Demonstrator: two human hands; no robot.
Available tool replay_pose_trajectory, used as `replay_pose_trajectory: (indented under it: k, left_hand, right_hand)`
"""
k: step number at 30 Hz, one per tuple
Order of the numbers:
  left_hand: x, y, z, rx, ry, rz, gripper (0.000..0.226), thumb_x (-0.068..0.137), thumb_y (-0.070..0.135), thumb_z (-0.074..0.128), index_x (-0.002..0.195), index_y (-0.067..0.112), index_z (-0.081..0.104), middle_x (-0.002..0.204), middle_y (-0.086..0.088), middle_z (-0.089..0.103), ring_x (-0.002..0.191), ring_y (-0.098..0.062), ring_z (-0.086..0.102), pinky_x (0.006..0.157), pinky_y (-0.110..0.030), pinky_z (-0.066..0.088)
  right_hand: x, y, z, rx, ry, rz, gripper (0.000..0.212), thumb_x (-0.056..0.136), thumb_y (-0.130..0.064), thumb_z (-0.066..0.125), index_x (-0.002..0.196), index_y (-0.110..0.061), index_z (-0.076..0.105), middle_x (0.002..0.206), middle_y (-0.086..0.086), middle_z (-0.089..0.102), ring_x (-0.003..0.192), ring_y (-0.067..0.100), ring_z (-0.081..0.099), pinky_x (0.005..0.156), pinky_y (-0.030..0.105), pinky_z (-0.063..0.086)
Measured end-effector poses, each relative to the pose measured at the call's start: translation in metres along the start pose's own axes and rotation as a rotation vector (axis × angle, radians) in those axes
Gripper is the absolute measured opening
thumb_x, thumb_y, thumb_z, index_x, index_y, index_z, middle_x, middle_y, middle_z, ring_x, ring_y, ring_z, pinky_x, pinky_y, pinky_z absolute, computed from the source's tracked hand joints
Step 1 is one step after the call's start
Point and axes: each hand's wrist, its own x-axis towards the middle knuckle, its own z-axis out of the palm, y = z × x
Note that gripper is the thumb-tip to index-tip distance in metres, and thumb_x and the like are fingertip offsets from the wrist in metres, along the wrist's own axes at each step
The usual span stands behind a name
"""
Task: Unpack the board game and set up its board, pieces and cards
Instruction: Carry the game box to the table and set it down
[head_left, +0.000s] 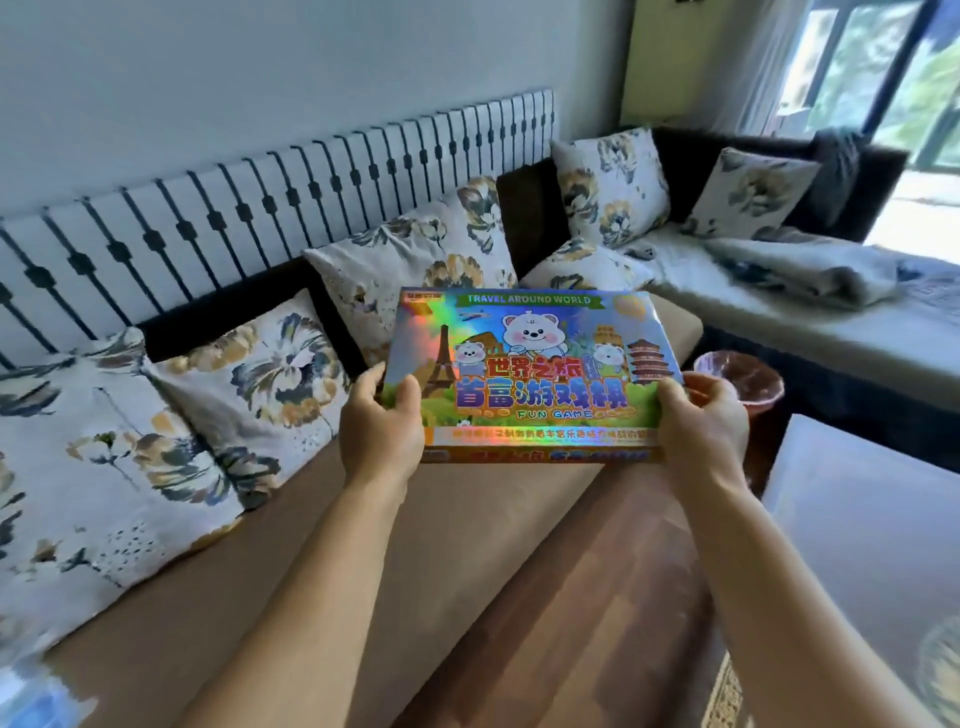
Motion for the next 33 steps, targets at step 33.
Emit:
replay_pose_trajectory:
  k: [33]
  left_hand:
    - [0.067, 0.184, 0.57, -0.148, -1.0, 0.328, 0.048, 0.086, 0.043, 0.06, 0.126, 0.018, 0.053, 0.106, -0.003, 0.061, 0.101, -0.028, 0.063, 0.089, -0.046, 0.051]
  right_hand:
    - [0.349, 0.055, -0.16, -0.098, 1.035, 0.207, 0.024, 0.088, -0.024, 0.059, 0.109, -0.011, 0.059, 0.106, 0.01, 0.065, 0.099, 0.028, 0.06, 0.081, 0.032, 0.043]
